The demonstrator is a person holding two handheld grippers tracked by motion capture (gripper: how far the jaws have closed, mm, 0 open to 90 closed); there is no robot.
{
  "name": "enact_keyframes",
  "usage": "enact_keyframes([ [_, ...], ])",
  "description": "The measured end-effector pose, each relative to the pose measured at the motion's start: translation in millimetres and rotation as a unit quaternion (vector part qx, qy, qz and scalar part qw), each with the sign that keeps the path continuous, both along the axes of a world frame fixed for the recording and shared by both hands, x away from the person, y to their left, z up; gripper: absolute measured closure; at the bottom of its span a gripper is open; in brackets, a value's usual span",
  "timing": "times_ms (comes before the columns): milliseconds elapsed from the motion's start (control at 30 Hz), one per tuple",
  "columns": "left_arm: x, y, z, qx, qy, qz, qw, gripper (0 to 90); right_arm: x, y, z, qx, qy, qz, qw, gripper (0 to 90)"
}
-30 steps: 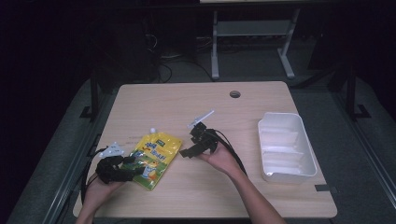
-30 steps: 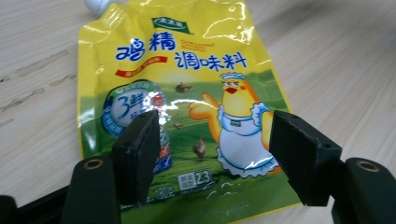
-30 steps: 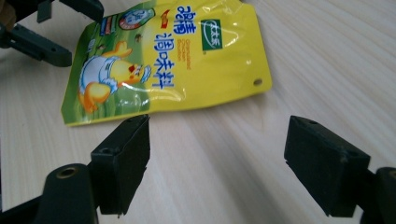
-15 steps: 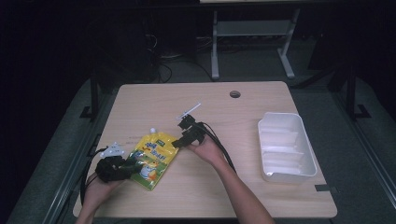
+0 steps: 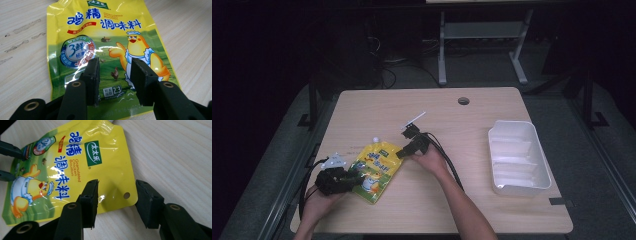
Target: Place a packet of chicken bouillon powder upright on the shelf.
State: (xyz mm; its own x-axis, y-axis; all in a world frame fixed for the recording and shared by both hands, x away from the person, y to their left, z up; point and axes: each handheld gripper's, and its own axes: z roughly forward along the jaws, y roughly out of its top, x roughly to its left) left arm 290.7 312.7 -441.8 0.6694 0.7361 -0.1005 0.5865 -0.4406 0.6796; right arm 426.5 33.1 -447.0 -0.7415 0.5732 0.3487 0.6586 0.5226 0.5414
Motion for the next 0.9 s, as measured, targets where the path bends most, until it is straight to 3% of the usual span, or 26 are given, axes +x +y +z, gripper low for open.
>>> enact_keyframes([
  [133, 0.2, -0.2, -0.4, -0.002, -0.001, 0.002, 1.0000, 59.4, -1.1, -3.0, 6.0, 0.025, 0.003, 0.000, 0.9997, 56.7],
  [167, 0.2, -0.6, -0.4, -0.001, -0.001, 0.003, 1.0000, 59.4, -1.5, -3.6, 8.8, 0.050, 0.014, 0.004, 0.9987, 59.5],
  [233, 0.3, -1.3, -0.5, 0.001, -0.003, 0.003, 1.0000, 59.4, -1.8, -3.0, 9.3, 0.058, 0.019, 0.006, 0.9981, 60.7],
  [433, 0.0, -1.6, -0.9, 0.002, -0.006, 0.003, 1.0000, 59.3, -2.2, 8.3, -3.7, 0.033, 0.033, 0.014, 0.9988, 65.5],
  [567, 1.2, -1.4, -0.7, -0.002, -0.003, -0.001, 1.0000, 56.6, -2.0, 12.1, -11.7, 0.041, 0.040, 0.015, 0.9982, 82.3],
  [667, 1.8, -0.9, 0.6, -0.002, -0.003, -0.002, 1.0000, 53.4, -2.6, 10.5, -10.8, 0.053, 0.038, 0.014, 0.9977, 87.8],
  [700, -0.1, 0.4, 3.7, -0.010, -0.017, 0.003, 0.9998, 50.0, -4.2, 9.0, -5.2, 0.065, 0.028, 0.017, 0.9973, 89.2],
  [733, -0.1, 0.4, 3.7, -0.010, -0.017, 0.003, 0.9998, 49.2, -4.2, 9.0, -5.2, 0.065, 0.028, 0.017, 0.9973, 89.2],
  [767, -1.4, 4.0, 8.5, -0.031, -0.028, 0.012, 0.9991, 48.5, -6.7, 7.4, 3.2, 0.070, 0.014, 0.020, 0.9972, 89.5],
  [800, -1.4, 4.0, 8.5, -0.031, -0.028, 0.012, 0.9991, 47.2, -6.7, 7.4, 3.2, 0.070, 0.014, 0.020, 0.9972, 89.5],
  [833, -2.5, 7.8, 11.8, -0.046, -0.039, 0.023, 0.9979, 45.1, -8.3, 4.6, 11.2, 0.075, 0.003, 0.022, 0.9969, 89.5],
  [900, -2.8, 10.0, 12.6, -0.055, -0.041, 0.028, 0.9972, 44.0, -9.3, 2.8, 15.3, 0.076, -0.002, 0.024, 0.9968, 89.5],
])
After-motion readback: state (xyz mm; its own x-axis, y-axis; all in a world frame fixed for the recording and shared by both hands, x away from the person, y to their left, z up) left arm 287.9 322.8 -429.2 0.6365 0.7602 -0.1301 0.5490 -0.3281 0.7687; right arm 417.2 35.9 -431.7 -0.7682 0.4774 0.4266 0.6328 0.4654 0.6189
